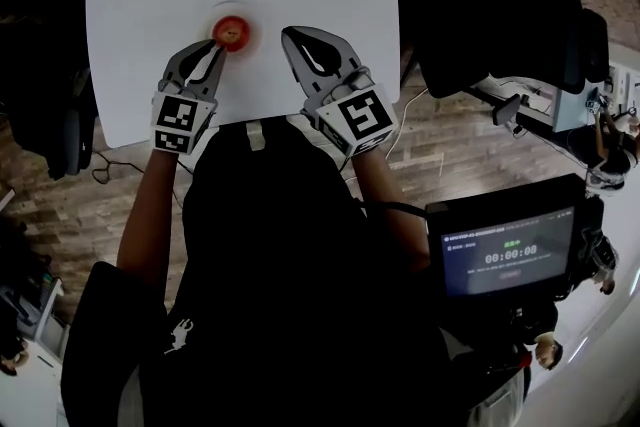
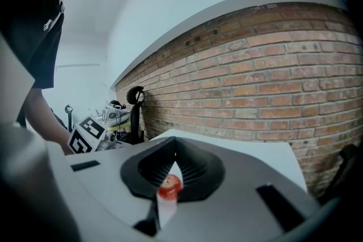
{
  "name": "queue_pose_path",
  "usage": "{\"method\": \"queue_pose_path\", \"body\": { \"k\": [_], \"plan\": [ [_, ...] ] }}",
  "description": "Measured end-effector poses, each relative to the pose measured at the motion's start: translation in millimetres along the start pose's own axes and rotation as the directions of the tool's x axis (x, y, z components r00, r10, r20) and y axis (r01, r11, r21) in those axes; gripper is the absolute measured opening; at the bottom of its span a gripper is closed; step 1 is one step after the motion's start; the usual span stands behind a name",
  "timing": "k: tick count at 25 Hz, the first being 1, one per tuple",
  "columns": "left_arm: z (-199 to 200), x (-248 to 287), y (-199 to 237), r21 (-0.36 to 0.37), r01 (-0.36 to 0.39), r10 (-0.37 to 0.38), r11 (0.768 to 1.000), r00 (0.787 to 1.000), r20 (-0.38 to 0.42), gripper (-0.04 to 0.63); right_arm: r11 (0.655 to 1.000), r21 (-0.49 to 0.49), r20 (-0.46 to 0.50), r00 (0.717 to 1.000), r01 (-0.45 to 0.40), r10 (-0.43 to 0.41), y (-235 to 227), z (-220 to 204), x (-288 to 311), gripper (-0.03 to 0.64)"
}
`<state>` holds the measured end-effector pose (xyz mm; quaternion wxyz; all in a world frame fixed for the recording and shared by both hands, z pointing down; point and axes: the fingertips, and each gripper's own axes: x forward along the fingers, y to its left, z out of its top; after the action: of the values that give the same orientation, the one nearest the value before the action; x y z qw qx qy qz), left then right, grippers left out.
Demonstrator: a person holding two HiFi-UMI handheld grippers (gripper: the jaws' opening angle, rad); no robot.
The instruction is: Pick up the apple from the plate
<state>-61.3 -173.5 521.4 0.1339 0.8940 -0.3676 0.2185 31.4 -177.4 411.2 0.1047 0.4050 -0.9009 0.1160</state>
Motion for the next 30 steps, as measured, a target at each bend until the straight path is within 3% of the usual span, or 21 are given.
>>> {"method": "queue_pose_path", "body": {
  "k": [14,21,30],
  "plan": [
    [-44,32,3,0.056,-0.008,0.015,0.998,0.993,-0.117,0.303,1.000,0.012,-0.041,0.999,0.017,-0.017,-5,-15,-7,0.005],
    [-60,42,8,0.071,-0.020,0.030,0.997,0.988,-0.151,0.366,1.000,0.011,-0.053,0.998,0.020,-0.019,-4,-17,-7,0.005],
    [-81,55,11,0.099,-0.022,0.040,0.995,0.982,-0.183,0.373,1.000,0.015,-0.056,0.998,0.021,-0.020,-4,-18,-5,0.005]
  ]
}}
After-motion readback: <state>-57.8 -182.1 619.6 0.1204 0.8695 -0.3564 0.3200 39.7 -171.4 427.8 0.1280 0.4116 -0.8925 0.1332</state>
